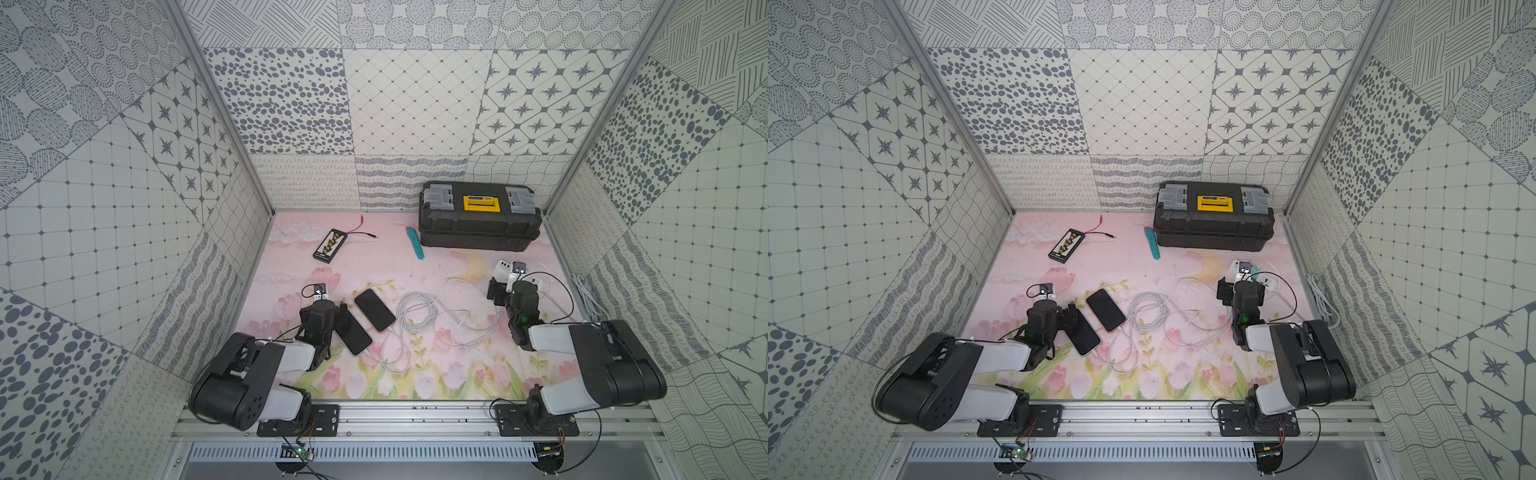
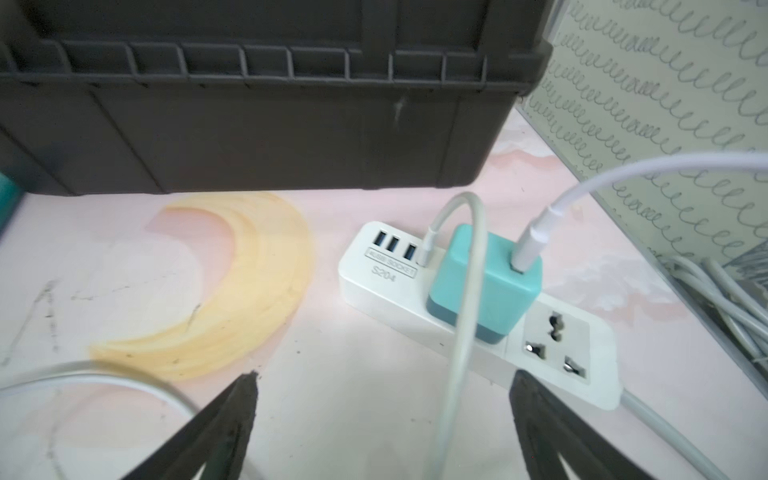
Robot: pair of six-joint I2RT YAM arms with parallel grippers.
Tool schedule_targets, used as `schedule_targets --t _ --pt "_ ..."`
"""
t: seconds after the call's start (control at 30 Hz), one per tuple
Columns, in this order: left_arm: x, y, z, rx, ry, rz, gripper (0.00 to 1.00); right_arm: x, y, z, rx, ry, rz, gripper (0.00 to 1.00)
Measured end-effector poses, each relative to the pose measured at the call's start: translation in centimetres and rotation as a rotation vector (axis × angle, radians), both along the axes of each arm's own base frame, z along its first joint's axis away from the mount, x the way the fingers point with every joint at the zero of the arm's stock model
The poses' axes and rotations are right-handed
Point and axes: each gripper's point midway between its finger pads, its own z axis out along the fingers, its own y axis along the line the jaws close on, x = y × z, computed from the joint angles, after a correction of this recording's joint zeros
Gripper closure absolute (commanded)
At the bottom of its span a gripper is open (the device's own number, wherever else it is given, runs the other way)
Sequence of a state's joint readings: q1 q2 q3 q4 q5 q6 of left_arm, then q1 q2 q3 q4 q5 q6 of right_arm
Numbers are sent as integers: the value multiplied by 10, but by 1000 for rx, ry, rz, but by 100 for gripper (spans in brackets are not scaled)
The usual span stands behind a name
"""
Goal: Plug the charging cable into the phone
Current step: Reset both arms
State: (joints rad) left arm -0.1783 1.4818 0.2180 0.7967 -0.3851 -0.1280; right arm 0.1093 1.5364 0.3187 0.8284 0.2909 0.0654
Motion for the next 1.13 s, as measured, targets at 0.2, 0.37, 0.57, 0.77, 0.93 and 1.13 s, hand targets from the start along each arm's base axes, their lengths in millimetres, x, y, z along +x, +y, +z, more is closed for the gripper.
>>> schedule_targets --t 0.2,0.37,0.57,0.77,0.93,1.13 --pt "33 -3 16 -48 -73 -81 1 10 -6 6 33 -43 24 3" --pt "59 0 39 -107 -137 -137 1 21 -5 22 56 -96 47 3" --pt "62 -7 41 -152 -141 -197 1 21 -3 22 63 -96 62 3" --pt "62 -14 41 -175 -136 -235 1 22 2 21 69 -90 90 3" --pt "61 -17 40 -186 -130 -252 1 25 14 21 73 -75 162 3" --pt "61 -19 41 -192 -130 -261 1 25 19 19 76 -64 193 3"
